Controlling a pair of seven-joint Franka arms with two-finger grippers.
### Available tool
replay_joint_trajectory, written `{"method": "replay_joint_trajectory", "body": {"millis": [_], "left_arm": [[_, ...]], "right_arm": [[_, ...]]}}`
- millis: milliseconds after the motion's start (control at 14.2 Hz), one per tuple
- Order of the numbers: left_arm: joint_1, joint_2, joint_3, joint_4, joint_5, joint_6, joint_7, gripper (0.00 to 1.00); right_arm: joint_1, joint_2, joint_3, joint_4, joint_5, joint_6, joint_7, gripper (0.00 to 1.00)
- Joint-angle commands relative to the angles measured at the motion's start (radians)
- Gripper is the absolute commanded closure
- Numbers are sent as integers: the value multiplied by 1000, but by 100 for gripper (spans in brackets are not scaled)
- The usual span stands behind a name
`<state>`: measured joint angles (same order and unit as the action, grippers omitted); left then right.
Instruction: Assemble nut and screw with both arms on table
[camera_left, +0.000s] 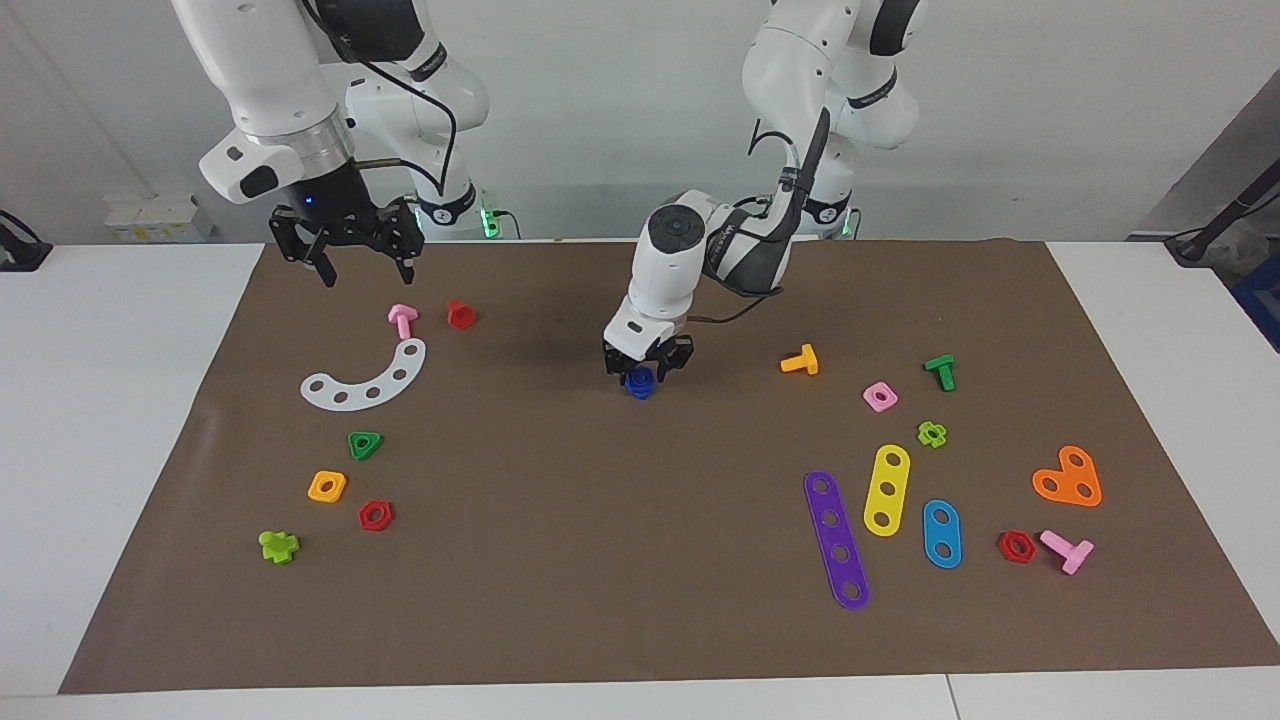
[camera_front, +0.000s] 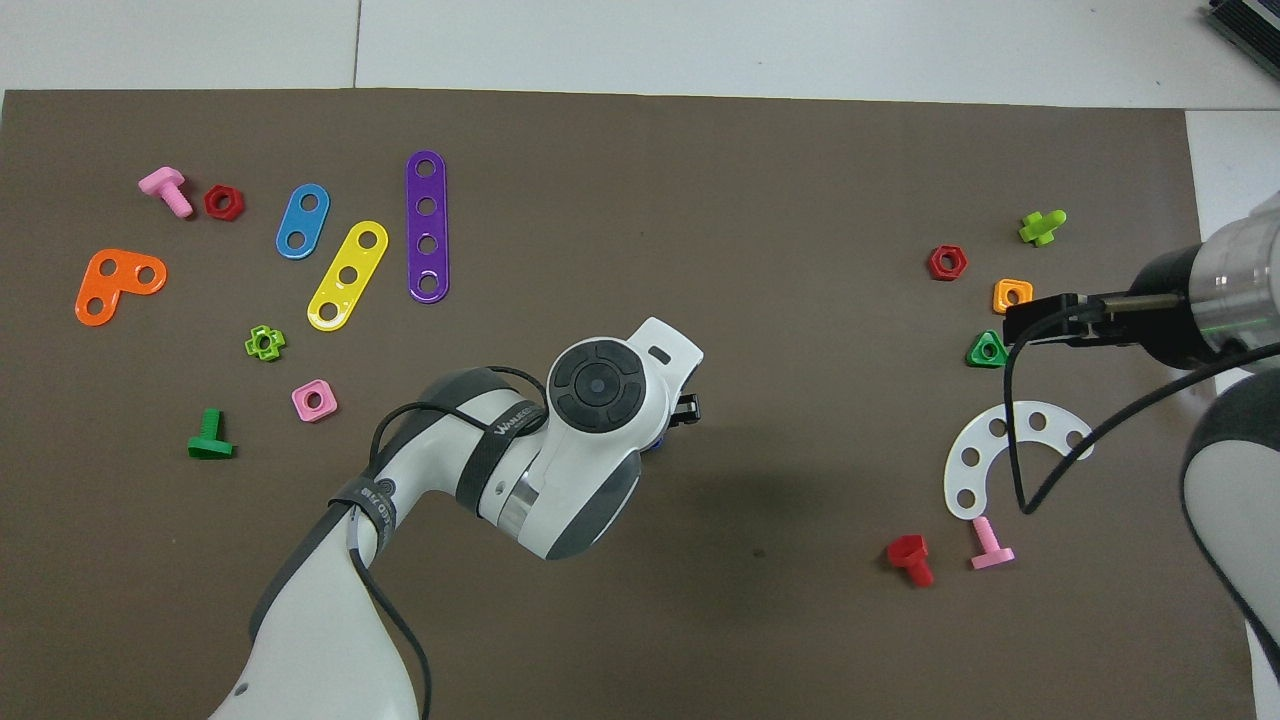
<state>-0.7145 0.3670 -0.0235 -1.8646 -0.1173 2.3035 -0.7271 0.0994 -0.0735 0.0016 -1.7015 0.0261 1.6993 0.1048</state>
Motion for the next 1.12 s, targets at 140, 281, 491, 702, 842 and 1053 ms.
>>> {"method": "replay_joint_trajectory", "body": {"millis": [140,281,491,702,842,1053], "left_arm": [[107,-78,11,74,31,-118,15,0],[185,-144,13,108,31,-266,34,0],[320,-252,13,105,33,-441,159,0],[453,-354,13,73,33,-556,355,0],[512,-433,13,29,42,-575,446,0],[524,-453,13,63,139,-611,480,0]], "right_arm": [[-27,29,11,20,14,17,-33,1],[-30,34,11,22,18,25,-28,1],[-58,56,11,68,28,2,-27,2],[-55,54,11,57,26,-9,-27,1],[-53,49,11,51,25,-13,-28,0],[-53,46,11,51,25,-13,-30,0]]}}
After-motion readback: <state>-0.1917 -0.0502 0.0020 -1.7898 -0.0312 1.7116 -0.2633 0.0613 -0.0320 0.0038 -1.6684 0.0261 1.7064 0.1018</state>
